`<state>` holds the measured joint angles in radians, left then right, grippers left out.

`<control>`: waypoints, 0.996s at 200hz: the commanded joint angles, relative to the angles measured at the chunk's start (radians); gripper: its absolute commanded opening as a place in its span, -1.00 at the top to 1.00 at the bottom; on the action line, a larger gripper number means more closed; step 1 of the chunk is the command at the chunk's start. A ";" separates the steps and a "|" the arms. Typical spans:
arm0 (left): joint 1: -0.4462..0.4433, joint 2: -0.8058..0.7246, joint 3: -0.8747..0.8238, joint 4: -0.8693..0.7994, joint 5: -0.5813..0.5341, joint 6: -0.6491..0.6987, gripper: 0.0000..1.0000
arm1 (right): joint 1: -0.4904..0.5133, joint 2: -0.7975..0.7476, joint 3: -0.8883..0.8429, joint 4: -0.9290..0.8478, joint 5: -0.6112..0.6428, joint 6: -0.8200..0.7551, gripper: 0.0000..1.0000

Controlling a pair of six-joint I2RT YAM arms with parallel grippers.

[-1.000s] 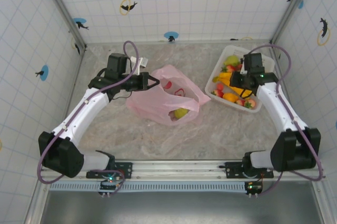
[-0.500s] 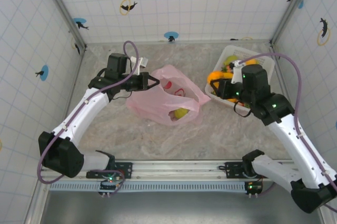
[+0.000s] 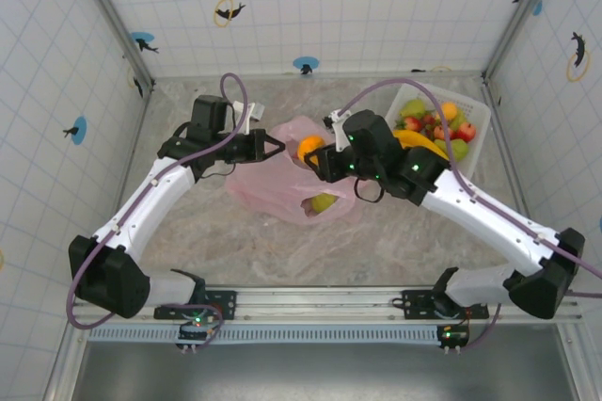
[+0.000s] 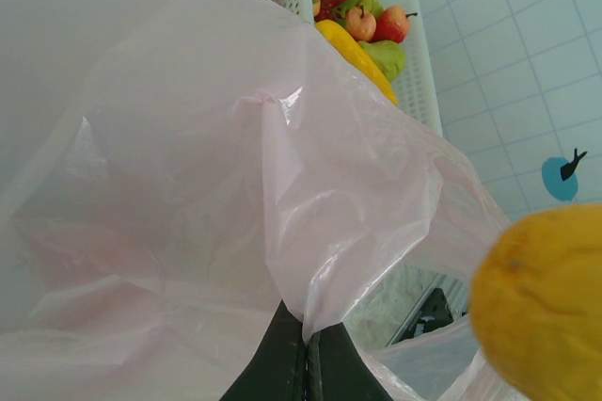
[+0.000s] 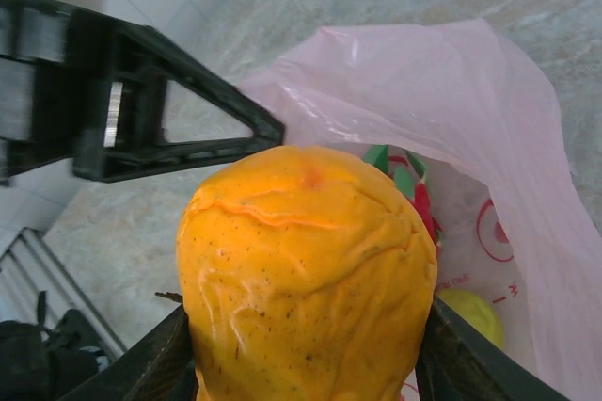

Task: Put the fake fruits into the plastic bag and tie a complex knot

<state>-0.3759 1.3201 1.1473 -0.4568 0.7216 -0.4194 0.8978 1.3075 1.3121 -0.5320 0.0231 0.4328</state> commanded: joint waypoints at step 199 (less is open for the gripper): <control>0.008 -0.022 0.000 -0.009 -0.030 0.000 1.00 | -0.025 0.332 -0.165 0.484 0.118 0.008 0.03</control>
<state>-0.3759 1.3197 1.1545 -0.4847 0.7197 -0.4011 0.8585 1.5856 1.1542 -0.1707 0.1169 0.4236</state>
